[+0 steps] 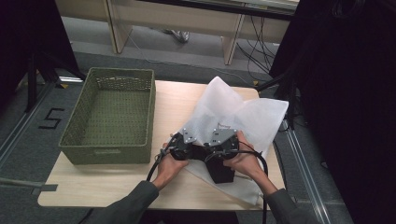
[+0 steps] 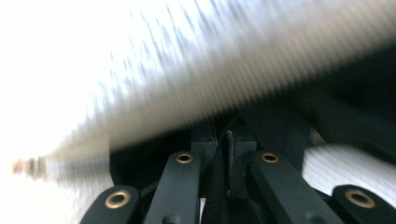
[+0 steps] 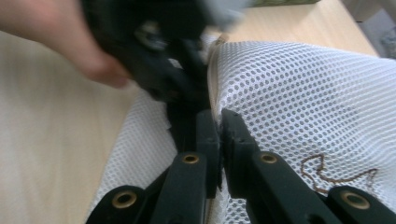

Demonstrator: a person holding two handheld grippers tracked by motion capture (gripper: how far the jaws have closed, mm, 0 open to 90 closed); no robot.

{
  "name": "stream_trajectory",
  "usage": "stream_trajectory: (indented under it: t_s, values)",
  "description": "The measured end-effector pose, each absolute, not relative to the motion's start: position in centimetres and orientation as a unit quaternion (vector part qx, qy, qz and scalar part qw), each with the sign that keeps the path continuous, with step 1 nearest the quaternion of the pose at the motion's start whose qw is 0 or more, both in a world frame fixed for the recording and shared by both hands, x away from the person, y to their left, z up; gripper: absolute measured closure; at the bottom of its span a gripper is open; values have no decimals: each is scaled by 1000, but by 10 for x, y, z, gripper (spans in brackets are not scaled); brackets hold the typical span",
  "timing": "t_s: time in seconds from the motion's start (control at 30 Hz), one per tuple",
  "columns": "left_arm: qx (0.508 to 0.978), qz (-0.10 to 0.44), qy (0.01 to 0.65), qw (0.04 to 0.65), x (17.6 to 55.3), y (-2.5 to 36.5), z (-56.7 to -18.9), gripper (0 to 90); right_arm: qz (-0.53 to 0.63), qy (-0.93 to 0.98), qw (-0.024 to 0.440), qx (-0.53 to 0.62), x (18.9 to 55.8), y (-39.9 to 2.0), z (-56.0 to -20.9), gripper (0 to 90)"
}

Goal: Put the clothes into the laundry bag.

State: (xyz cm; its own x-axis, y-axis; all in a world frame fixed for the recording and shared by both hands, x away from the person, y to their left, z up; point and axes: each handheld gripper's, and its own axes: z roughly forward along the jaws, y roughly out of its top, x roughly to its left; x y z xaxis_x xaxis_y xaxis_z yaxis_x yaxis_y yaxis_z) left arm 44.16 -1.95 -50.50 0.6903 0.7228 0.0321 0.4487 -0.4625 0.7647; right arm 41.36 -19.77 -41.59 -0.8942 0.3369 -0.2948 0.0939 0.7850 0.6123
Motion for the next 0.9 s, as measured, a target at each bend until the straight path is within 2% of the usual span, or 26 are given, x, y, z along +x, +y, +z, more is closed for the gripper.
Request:
stream_trajectory:
  t_s: [0.13,0.37,0.47,0.5,0.53,0.6,0.73,0.8,0.9]
  values:
    - [829,200,359,378,448,-30,-507,840,309,927,176,117,410,-197,-418,875]
    - [824,193,372,380,453,-28,-513,800,319,927,164,111,409,-198,-421,875]
    - [832,170,364,384,447,-23,-508,695,318,927,163,117,410,-200,-421,875]
    - [827,173,367,389,443,-23,-507,582,322,925,164,117,411,-202,-421,875]
    - [829,172,365,388,438,-20,-505,582,322,925,164,117,411,-202,-421,875]
    - [837,148,363,382,428,-10,-497,488,325,926,155,116,411,-202,-420,874]
    - [836,134,362,389,410,2,-491,412,327,923,159,121,412,-203,-420,873]
    - [832,118,372,393,402,7,-490,389,325,925,156,122,412,-204,-420,872]
    - [844,124,363,375,399,12,-493,376,326,924,161,122,412,-203,-420,872]
